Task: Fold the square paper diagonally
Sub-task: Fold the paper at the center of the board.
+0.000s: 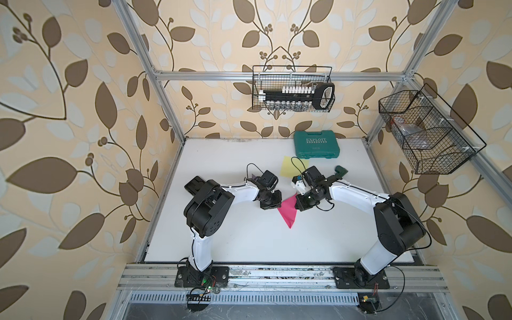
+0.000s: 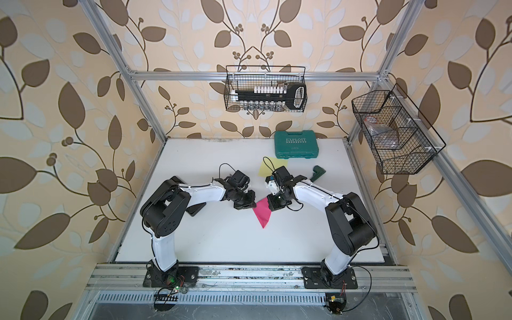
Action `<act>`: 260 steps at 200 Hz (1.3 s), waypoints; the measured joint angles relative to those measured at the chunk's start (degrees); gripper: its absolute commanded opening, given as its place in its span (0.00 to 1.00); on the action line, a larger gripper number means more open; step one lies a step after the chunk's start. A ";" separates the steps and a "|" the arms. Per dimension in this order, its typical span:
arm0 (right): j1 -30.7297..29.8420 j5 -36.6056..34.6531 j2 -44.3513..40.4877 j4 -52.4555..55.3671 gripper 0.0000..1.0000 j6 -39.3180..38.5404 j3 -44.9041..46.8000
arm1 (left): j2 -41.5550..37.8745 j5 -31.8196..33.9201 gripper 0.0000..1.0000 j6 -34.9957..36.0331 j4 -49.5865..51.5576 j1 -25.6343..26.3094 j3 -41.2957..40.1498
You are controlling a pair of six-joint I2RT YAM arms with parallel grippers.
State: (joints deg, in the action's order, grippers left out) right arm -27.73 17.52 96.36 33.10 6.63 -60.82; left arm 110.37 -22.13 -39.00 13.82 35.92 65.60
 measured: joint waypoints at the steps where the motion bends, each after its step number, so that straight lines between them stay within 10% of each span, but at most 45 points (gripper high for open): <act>1: 0.00 -0.04 0.07 0.02 0.00 -0.22 -0.09 | 0.00 0.00 0.00 0.02 0.02 0.00 0.02; 260: 8.96 0.44 8.26 -9.75 0.00 13.07 0.33 | 0.63 -0.46 0.00 2.75 0.46 -0.02 0.85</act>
State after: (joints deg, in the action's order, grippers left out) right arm -18.76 17.96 104.62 23.35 19.70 -60.49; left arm 111.00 -22.59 -36.25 14.28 35.90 66.46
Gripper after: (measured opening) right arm 0.047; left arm 0.045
